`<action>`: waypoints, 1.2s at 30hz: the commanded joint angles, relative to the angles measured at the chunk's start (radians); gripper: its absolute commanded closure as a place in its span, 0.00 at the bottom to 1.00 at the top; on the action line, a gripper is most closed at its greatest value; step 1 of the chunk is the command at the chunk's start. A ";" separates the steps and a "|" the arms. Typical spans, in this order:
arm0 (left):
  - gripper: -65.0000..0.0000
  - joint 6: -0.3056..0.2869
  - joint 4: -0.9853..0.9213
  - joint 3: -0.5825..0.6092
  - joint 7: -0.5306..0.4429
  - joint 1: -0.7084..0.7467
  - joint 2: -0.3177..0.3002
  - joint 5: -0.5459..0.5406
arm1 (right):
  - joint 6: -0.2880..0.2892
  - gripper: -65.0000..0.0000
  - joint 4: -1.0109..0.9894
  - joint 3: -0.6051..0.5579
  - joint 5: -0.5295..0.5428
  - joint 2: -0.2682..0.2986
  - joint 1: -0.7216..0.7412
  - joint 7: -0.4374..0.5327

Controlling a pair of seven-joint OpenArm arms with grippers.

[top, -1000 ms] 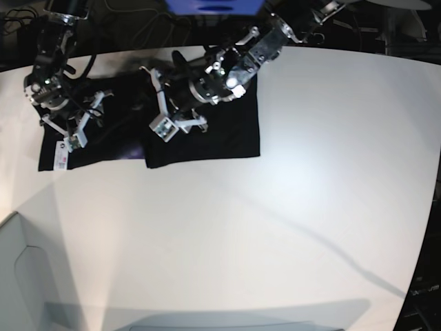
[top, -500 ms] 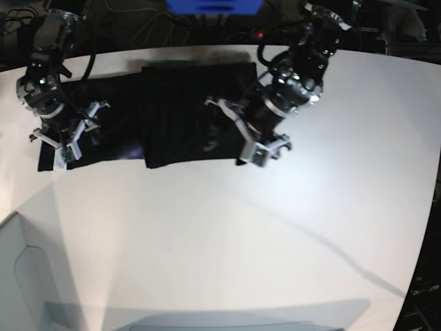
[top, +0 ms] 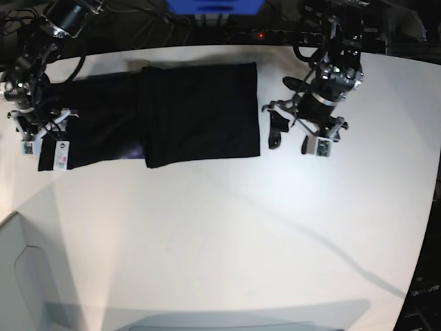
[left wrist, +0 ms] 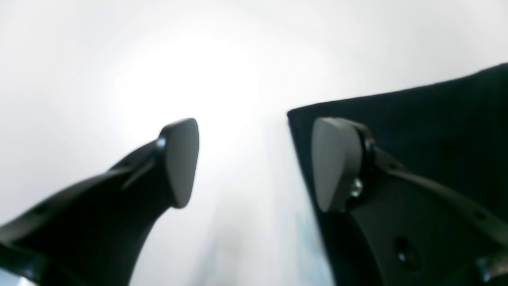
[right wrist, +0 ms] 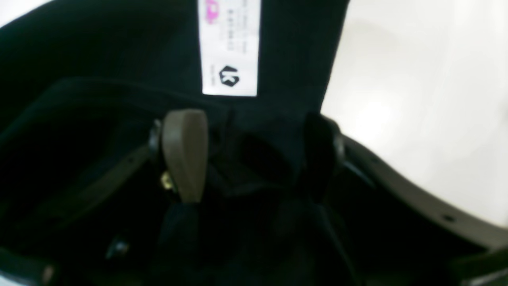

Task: Fold the T-shirt properly

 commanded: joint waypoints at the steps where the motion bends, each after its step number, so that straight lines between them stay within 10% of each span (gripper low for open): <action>1: 0.34 -0.001 0.016 -0.002 -0.021 -0.003 -0.004 -0.007 | 0.013 0.37 -0.004 0.004 0.005 0.034 0.010 0.017; 19: 0.34 -0.001 -0.101 0.003 -0.030 -0.005 -0.004 -0.007 | 0.013 0.37 -0.130 -0.017 0.005 0.050 -0.007 0.023; 30: 0.34 -0.001 -0.182 -0.005 -0.032 -0.011 0.023 -0.007 | 0.013 1.00 -0.130 -0.146 0.005 0.054 -0.039 0.028; 36: 0.34 -0.001 -0.199 -0.005 -0.030 -0.037 0.051 -0.004 | 0.013 1.00 -0.056 -0.137 0.008 0.053 -0.036 0.022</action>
